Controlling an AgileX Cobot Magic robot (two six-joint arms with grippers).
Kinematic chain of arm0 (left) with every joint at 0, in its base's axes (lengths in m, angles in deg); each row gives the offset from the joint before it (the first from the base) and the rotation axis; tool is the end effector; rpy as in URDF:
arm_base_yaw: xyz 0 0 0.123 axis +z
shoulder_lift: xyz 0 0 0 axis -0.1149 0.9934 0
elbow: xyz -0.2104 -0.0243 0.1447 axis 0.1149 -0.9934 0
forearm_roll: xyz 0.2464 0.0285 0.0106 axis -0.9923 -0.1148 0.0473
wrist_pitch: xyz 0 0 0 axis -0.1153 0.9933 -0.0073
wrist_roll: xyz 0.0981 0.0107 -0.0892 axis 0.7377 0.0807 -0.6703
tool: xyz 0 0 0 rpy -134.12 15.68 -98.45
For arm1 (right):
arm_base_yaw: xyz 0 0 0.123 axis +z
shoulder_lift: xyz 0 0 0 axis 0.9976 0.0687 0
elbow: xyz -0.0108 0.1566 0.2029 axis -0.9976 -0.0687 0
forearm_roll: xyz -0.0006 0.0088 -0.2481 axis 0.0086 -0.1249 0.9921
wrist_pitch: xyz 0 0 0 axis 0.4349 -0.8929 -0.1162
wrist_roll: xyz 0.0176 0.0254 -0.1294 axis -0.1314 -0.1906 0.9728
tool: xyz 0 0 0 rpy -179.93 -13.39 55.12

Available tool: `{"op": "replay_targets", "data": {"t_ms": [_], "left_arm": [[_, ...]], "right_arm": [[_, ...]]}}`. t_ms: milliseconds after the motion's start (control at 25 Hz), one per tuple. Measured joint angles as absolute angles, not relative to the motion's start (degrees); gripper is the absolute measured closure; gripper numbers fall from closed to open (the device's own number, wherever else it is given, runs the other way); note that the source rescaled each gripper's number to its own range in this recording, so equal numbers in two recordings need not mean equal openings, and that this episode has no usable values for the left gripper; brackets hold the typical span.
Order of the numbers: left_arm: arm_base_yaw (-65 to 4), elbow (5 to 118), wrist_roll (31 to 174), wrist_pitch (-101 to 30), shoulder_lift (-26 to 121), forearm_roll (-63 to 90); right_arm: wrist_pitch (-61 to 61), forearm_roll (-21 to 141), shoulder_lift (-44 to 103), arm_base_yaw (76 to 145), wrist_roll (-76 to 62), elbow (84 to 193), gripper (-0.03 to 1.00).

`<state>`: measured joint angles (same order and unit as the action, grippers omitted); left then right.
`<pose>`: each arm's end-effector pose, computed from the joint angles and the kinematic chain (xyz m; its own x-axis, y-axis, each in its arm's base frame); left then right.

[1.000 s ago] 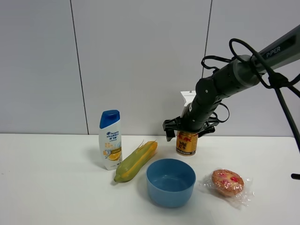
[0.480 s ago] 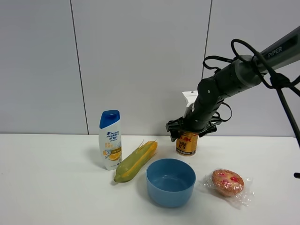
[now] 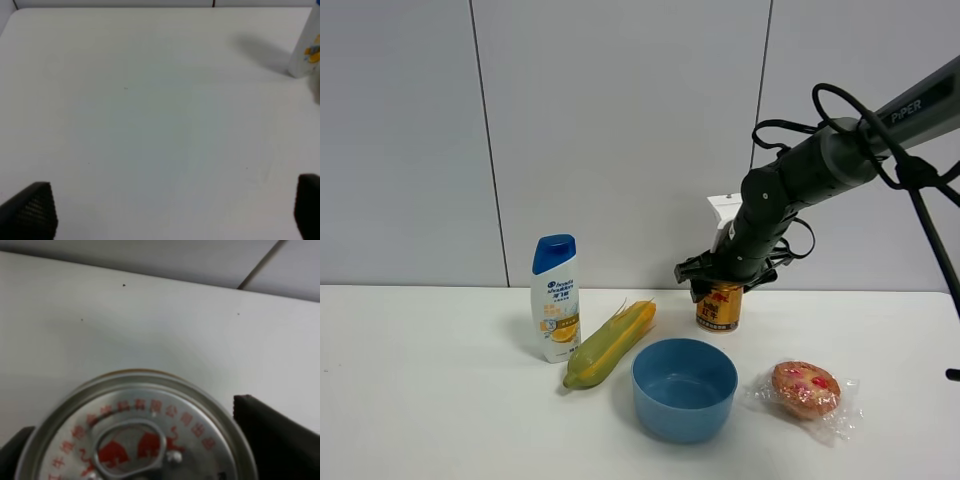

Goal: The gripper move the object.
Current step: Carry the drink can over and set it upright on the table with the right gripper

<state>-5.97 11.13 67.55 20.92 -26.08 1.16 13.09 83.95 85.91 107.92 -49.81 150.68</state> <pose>0.0570 -0.0026 0.2604 -0.4353 -0.0276 -0.8999 0.0007 0.9995 -0.0310 0.4600 0.1698 0.0736 -0.7736 -0.2122 -0.5971 -0.2444 0.9693 -0.0279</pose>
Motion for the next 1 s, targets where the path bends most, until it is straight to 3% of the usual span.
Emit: {"op": "replay_targets", "data": {"t_ms": [40, 560, 1000], "left_arm": [[-5.97, 11.13, 67.55, 20.92, -26.08, 1.16], [-5.97, 11.13, 67.6, 20.92, -26.08, 1.16], [-5.97, 11.13, 67.53, 20.92, -26.08, 1.16]], "right_arm": [[13.09, 83.91, 85.91, 107.92, -49.81, 150.68, 0.97], [20.29, 82.54, 79.31, 107.92, -48.89, 150.53, 0.97], [31.07, 62.5, 59.35, 115.09, -20.36, 150.53, 0.97]]}}
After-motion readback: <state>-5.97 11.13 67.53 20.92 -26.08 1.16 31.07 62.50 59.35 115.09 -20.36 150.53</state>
